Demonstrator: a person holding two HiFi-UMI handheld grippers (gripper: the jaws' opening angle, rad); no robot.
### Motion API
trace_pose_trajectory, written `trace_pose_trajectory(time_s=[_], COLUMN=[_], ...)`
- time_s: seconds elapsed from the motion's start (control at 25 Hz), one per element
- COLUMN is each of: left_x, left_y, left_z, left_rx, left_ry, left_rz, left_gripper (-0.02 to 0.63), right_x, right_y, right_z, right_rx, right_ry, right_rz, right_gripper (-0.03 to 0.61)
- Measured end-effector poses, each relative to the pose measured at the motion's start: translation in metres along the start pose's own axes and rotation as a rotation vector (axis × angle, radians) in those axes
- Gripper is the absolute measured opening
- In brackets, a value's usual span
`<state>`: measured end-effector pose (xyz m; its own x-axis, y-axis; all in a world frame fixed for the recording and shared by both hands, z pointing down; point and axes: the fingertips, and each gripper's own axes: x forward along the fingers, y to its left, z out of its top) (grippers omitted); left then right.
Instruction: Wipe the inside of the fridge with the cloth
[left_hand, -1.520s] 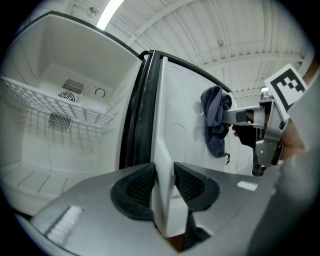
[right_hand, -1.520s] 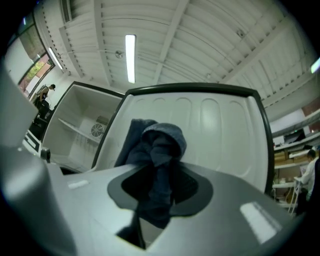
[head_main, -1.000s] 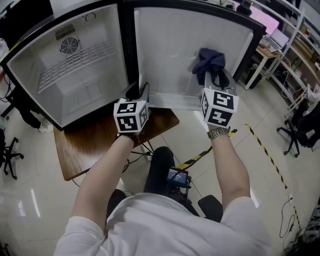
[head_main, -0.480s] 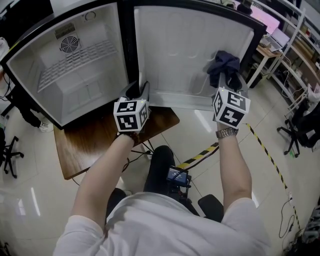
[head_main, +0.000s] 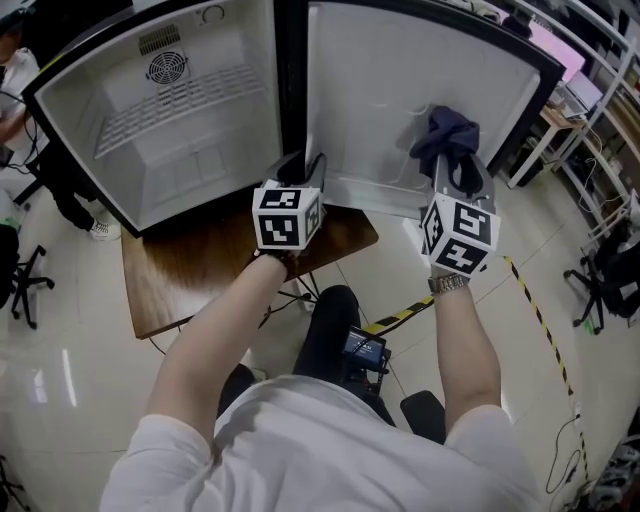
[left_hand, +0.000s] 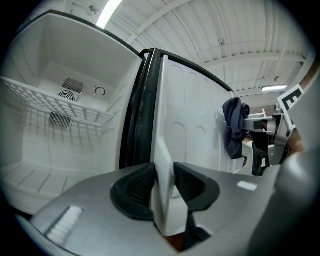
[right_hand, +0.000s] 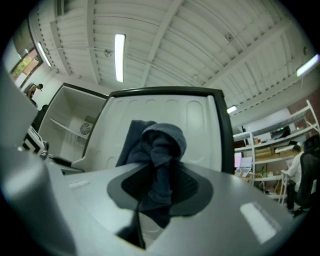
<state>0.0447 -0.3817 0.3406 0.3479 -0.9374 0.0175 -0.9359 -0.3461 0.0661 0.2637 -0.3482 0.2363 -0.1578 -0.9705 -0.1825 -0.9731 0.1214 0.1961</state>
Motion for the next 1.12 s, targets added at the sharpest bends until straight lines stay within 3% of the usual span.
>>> trace_pose_trajectory(time_s=[0.32, 0.56, 0.84, 1.12], left_x=[0.0, 0.001, 0.001, 0.0], left_y=[0.0, -0.001, -0.002, -0.002], left_z=[-0.001, -0.001, -0.003, -0.007], left_rx=[0.008, 0.008, 0.008, 0.003], left_ry=[0.033, 0.036, 0.042, 0.039], left_rz=[-0.024, -0.059, -0.081, -0.088], left_gripper=[0.129, 0.132, 0.132, 0.133], right_x=[0.009, 0.025, 0.042, 0.046], right_y=[0.117, 0.166, 0.186, 0.182], right_z=[-0.019, -0.026, -0.033, -0.043], right_rx=[-0.003, 0.011, 0.007, -0.032], right_ry=[0.03, 0.059, 0.091, 0.105], right_rz=[0.226, 0.335, 0.376, 0.339], right_gripper=[0.103, 0.103, 0.103, 0.103])
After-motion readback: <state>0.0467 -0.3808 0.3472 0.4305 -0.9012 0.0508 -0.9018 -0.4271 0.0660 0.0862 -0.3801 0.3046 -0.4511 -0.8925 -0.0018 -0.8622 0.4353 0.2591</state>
